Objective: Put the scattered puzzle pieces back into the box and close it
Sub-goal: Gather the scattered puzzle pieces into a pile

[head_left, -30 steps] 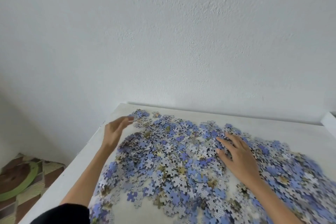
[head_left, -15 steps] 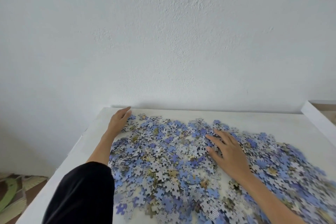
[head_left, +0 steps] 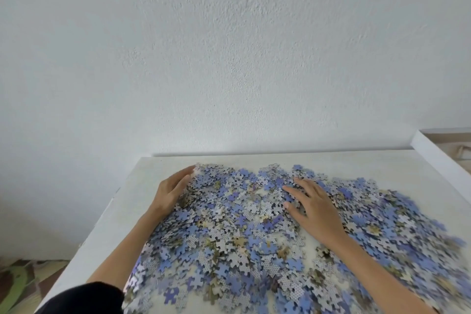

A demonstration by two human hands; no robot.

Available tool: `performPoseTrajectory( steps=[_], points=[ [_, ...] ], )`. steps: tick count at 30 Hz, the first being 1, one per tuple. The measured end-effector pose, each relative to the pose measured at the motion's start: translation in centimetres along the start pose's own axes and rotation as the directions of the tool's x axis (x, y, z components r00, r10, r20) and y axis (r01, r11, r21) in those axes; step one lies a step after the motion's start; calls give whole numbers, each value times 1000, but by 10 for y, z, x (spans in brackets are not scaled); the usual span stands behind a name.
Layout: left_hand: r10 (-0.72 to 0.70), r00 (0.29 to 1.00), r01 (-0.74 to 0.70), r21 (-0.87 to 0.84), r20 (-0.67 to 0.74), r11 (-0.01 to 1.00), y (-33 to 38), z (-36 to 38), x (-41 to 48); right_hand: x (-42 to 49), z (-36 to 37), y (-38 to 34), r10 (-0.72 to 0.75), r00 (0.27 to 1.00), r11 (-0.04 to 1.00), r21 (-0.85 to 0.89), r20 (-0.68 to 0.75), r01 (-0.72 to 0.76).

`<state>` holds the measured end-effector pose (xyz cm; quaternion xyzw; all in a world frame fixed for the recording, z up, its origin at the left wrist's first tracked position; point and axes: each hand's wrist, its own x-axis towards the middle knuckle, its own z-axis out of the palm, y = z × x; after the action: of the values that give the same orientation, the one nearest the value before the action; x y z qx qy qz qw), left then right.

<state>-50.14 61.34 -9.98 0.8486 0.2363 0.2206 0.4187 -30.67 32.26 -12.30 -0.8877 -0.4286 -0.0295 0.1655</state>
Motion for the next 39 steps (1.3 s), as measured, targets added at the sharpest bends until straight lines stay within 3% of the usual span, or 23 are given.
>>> performPoseTrajectory(
  steps=[5, 14, 26, 33, 39],
  points=[
    [-31, 997, 38, 99, -66, 994, -5, 2, 29, -3, -6, -5, -1, 1000, 999, 34, 6, 0],
    [-79, 980, 74, 34, 183, 997, 11, 34, 69, -1, -6, -5, -6, 1000, 1000, 17, 22, 6],
    [98, 940, -71, -94, 327, 993, 32, 62, 39, -2, -6, -6, -8, 1000, 999, 31, 12, 7],
    [103, 980, -73, -173, 171, 982, 44, 66, 61, -4, -11, -7, -4, 999, 999, 48, 40, 2],
    [50, 941, -24, -82, 334, 996, 60, 97, 75, -4, -10, -6, -16, 1000, 997, 73, 26, 14]
  ],
)
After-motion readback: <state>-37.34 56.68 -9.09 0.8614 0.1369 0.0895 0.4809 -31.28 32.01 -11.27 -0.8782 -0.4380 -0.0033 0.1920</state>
